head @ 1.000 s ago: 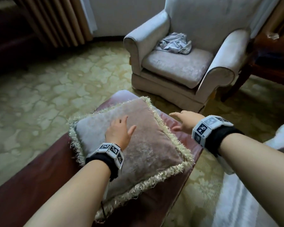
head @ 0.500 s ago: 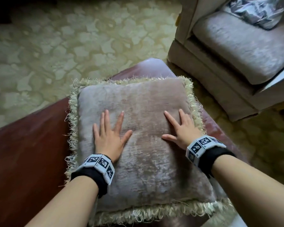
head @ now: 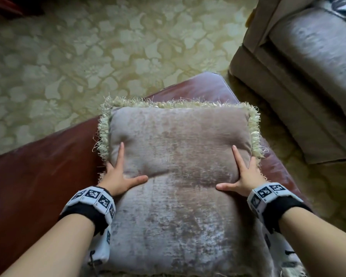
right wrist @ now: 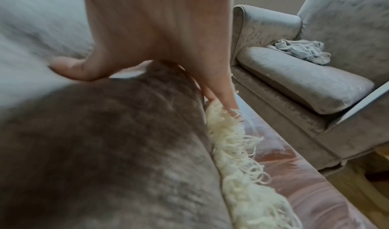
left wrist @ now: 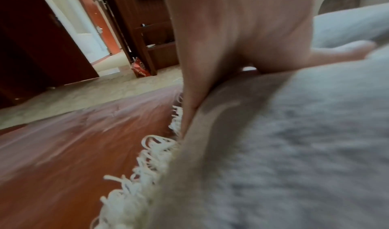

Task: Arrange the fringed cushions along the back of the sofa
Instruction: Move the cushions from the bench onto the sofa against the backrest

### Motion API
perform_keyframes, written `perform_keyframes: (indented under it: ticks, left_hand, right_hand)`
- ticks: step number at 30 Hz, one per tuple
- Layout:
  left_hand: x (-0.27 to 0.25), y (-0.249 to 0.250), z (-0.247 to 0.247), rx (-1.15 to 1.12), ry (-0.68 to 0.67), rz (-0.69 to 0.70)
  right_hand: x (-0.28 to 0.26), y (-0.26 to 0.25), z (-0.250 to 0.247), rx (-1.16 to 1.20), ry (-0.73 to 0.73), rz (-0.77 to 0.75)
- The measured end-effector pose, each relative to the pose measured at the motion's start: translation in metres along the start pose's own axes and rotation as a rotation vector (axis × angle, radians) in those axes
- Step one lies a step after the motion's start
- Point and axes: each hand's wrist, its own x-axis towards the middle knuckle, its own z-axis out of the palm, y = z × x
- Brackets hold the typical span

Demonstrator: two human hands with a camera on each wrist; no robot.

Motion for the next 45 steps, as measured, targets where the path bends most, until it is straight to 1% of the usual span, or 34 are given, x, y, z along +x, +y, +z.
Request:
perform_keyframes:
  ticks: [4, 6, 11, 16, 20, 23, 26, 32, 37, 41, 45]
  left_hand:
    - [0.006, -0.008, -0.013, 0.033, -0.12, 0.084]
    - [0.008, -0.008, -0.013, 0.065, -0.113, 0.075]
    - [0.019, -0.008, -0.011, 0.042, -0.038, 0.054]
    - [0.015, -0.008, -0.005, -0.036, 0.072, 0.105]
    - [0.003, -0.01, -0.005, -0.043, 0.185, 0.169]
    - [-0.017, -0.004, -0.006, -0.048, 0.241, 0.178]
    - [-0.034, 0.009, -0.01, -0.039, 0.27, 0.2]
    - [-0.064, 0.065, -0.017, -0.024, 0.268, 0.351]
    - [-0.103, 0.139, -0.017, 0.045, 0.2, 0.553]
    - [-0.137, 0.208, -0.002, 0.058, 0.166, 0.717]
    - [-0.173, 0.279, 0.034, 0.072, 0.106, 0.901]
  right_hand:
    - [0.011, -0.004, -0.004, 0.0, -0.024, 0.051]
    - [0.015, -0.006, -0.004, -0.008, -0.027, 0.051]
    - [0.019, -0.004, -0.005, 0.056, -0.033, 0.055]
    - [0.02, -0.002, -0.004, 0.225, -0.019, 0.023]
    - [0.008, -0.005, -0.004, 0.173, 0.106, -0.087]
    - [-0.013, -0.011, -0.01, 0.133, 0.165, -0.131]
    - [-0.037, -0.01, -0.025, 0.128, 0.207, -0.159]
    - [-0.101, 0.024, -0.076, 0.178, 0.35, -0.085]
    - [-0.174, 0.076, -0.113, 0.263, 0.46, 0.016]
    - [-0.233, 0.125, -0.142, 0.318, 0.562, 0.117]
    - [-0.288, 0.188, -0.164, 0.372, 0.675, 0.224]
